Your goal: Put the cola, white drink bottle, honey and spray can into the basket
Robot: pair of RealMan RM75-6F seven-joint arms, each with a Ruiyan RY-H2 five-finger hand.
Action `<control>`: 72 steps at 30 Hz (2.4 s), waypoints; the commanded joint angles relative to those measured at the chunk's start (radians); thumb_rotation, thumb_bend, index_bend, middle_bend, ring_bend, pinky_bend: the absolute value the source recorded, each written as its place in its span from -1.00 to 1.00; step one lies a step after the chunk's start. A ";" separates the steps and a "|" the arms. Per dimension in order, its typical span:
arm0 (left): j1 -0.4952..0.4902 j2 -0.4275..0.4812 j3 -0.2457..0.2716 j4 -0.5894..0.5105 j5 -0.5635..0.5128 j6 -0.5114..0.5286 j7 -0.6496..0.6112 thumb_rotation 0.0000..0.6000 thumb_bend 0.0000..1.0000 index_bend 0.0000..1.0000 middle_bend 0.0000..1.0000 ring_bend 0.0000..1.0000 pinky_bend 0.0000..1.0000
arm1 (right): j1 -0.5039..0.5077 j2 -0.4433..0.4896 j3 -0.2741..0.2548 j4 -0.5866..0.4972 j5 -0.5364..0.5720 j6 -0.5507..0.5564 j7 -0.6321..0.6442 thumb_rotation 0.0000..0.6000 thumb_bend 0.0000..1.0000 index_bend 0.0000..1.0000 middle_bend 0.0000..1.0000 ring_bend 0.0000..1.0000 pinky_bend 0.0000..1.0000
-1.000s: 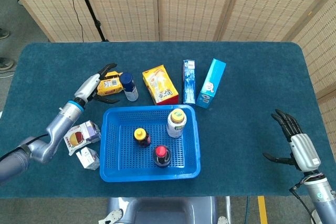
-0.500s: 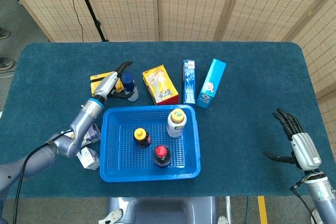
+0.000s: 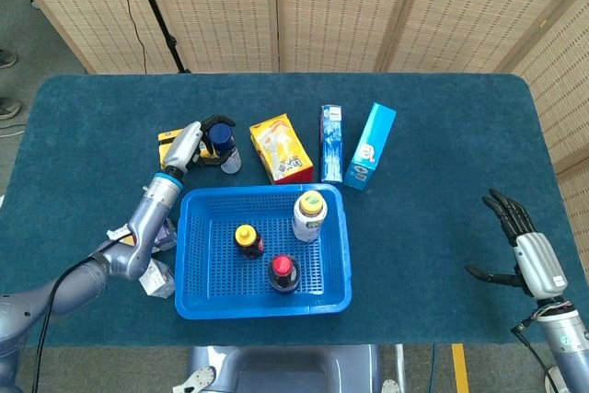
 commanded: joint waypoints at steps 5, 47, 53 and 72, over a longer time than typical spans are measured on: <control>0.065 0.154 0.000 -0.191 0.070 0.089 -0.024 1.00 0.25 0.43 -0.09 -0.20 0.13 | -0.003 0.002 0.001 -0.006 -0.002 0.007 -0.002 1.00 -1.00 -1.00 -1.00 -1.00 -1.00; 0.136 0.396 0.164 -0.692 0.208 0.055 0.164 1.00 0.07 -0.46 -0.86 -0.96 -0.90 | -0.006 0.010 0.002 -0.022 -0.008 0.019 -0.002 1.00 -1.00 -1.00 -1.00 -1.00 -1.00; 0.158 0.396 0.171 -0.671 0.281 0.138 0.107 1.00 -0.26 -1.00 -1.00 -1.00 -1.00 | -0.007 0.011 0.003 -0.025 -0.009 0.023 -0.006 1.00 -1.00 -1.00 -1.00 -1.00 -1.00; 0.341 0.598 0.222 -0.726 0.369 0.444 0.094 1.00 -0.57 -1.00 -1.00 -1.00 -1.00 | -0.016 0.020 0.007 -0.041 -0.021 0.054 -0.022 1.00 -1.00 -1.00 -1.00 -1.00 -1.00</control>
